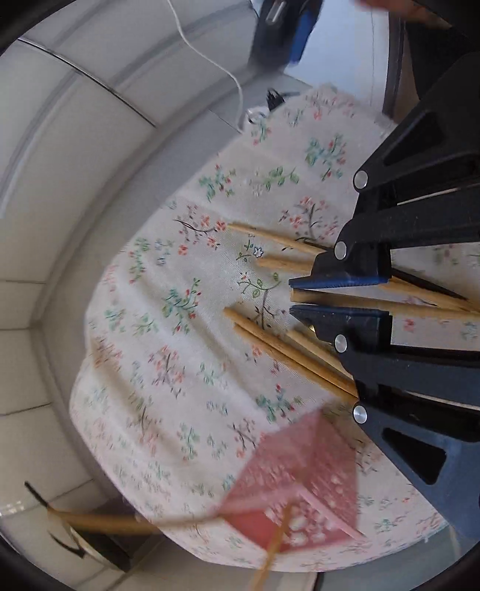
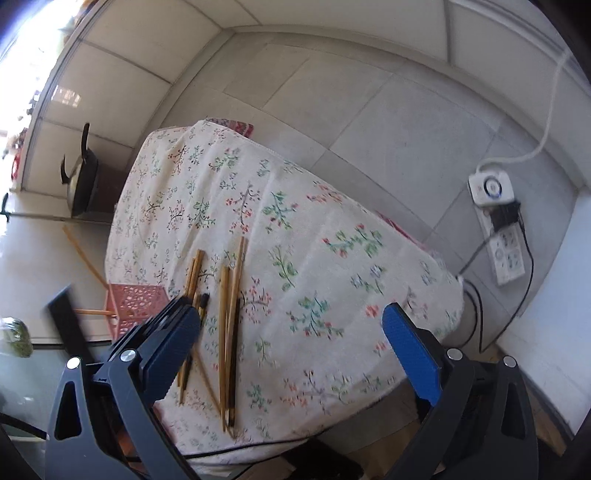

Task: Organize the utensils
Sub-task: 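Lower the left gripper onto the pile and grasp another wooden chopstick, then carry the chopstick into the pink basket with the left gripper while the right gripper grasps another chopstick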

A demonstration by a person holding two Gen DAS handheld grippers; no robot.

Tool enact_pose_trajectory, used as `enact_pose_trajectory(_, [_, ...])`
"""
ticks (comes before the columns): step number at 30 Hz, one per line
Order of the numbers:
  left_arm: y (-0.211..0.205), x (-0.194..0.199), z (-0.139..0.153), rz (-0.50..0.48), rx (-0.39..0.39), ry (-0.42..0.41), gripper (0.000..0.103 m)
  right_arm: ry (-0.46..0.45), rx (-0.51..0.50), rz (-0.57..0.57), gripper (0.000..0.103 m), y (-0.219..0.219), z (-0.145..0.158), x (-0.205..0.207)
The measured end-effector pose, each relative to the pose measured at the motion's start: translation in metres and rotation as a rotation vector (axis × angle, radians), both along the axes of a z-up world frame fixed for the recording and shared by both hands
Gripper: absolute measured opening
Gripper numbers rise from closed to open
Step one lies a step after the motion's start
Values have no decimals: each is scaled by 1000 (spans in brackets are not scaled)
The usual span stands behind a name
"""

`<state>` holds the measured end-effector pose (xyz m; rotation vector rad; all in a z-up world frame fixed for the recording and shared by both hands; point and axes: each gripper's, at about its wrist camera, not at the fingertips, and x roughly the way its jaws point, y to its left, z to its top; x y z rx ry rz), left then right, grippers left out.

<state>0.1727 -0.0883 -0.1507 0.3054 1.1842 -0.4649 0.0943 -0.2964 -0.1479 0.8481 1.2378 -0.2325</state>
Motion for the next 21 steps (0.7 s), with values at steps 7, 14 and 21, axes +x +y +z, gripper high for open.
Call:
enact_pose_trajectory(7, [69,-44,73,109,-135,-152,7,126,166,44,55,35,-58,46])
enact_pose_trajectory(14, [97,-68,114,141,-219,-217,7,142,90,28,35,60,-65,73])
enact_pose_trajectory(21, [111,-78,129,150,-253,-250,7,173,25,25,14,72,-77,90])
